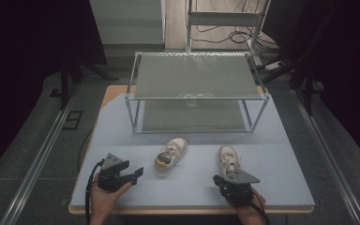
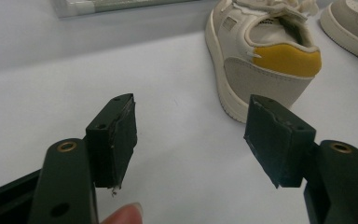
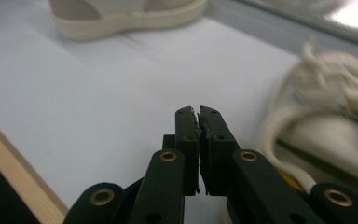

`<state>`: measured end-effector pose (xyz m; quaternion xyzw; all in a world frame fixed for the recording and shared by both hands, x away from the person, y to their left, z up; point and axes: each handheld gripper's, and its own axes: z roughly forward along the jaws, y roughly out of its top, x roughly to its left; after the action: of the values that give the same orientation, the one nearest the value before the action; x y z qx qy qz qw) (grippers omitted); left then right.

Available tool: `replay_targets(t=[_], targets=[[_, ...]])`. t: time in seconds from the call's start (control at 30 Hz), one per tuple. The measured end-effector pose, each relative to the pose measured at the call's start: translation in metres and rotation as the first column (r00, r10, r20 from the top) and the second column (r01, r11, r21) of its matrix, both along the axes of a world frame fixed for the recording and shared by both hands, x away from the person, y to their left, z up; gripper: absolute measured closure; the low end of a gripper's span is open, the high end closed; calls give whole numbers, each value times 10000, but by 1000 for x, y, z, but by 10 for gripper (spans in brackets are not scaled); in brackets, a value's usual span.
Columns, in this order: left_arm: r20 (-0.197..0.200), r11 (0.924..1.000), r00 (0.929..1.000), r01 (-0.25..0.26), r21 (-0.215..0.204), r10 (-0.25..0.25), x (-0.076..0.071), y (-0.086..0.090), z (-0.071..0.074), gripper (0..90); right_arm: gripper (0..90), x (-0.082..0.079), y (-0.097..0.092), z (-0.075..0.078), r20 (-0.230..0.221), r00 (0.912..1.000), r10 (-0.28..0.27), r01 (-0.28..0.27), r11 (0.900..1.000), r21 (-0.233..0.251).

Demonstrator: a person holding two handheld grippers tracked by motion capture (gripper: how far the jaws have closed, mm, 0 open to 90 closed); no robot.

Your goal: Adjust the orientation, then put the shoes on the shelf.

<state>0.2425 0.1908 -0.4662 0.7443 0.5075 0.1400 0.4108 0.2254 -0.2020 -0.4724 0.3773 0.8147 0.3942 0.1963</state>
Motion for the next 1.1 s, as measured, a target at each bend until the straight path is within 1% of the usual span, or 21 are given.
replay_targets(t=[0.03, 0.07, 0.1, 0.13, 0.17, 0.27, 0.3, 0.37, 0.47, 0.57, 0.63, 0.7, 0.77, 0.83, 0.9, 1.0, 1.1], targets=[[-15, 10000, 10000, 21, 15, -21, 0, -1, 0, 339, 864, 0, -3, -2, -58, 10000, -69, 69, 10000, -49], [-14, 10000, 10000, 31, 37, -31, 0, -1, 0, 338, 885, 1, -8, -4, -72, 9999, -102, 103, 9999, 63], [-14, 10000, 10000, 31, 37, -31, 0, -1, 0, 339, 885, 1, -8, -4, -72, 9999, -102, 103, 9999, 63], [-17, 10000, 10000, 33, 49, -33, 0, -1, -1, 339, 885, 1, -11, -4, -108, 9999, -86, 88, 9998, 198], [-19, 10000, 10000, 26, 48, -26, 0, -1, -1, 338, 885, 1, -15, -4, -71, 9998, -161, 161, 9999, 48], [-30, 10000, 10000, 30, 44, -30, 0, 0, -1, 338, 885, 1, -19, -4, -77, 9997, -219, 219, 9998, 16], [-30, 10000, 10000, 3, 46, -3, 0, 0, -1, 339, 885, 4, -24, -7, -113, 9990, -438, 437, 9989, -146], [-21, 10000, 10000, 1, 26, -1, 0, 1, -1, 339, 885, 6, -29, -8, -179, 9984, -538, 535, 9985, -151], [-20, 10000, 10000, 2, 21, -2, 0, 1, -1, 338, 885, 9, -38, -9, -290, 9975, -642, 643, 9979, 37], [-37, 10000, 10000, 2, 59, -2, 0, 1, -2, 338, 885, 12, -45, -10, -322, 9965, -775, 778, 9969, 75], [-55, 10000, 10000, 35, 73, -35, 0, 0, -2, 338, 883, 14, -49, -11, -402, 9958, -825, 833, 9964, 188], [-43, 10000, 10000, 49, 77, -48, 0, -1, -2, 338, 850, 15, -51, -11, -516, 9961, -712, 734, 9964, 421], [-15, 9999, 10000, 79, 66, -79, 0, -1, -1, 337, 833, 12, -50, -9, -365, 9982, -468, 487, 9974, 525], [-4, 9999, 10000, 89, 68, -89, -1, -1, 0, 337, 799, 11, -49, -5, -324, 9992, -242, 263, 9975, 660], [18, 9999, 9999, 112, 57, -112, -2, -1, 1, 336, 740, 8, -48, -1, -124, 9999, -49, 58, 9972, 746], [92, 9999, 9999, 123, 27, -123, -4, -2, 5, 334, 653, 5, -50, 8, 112, 9998, 149, -160, 9940, 1077], [234, 9998, 9996, 184, 14, -185, -7, -3, 12, 327, 556, 3, -54, 16, 349, 9994, 61, -108, 9905, 1370]])
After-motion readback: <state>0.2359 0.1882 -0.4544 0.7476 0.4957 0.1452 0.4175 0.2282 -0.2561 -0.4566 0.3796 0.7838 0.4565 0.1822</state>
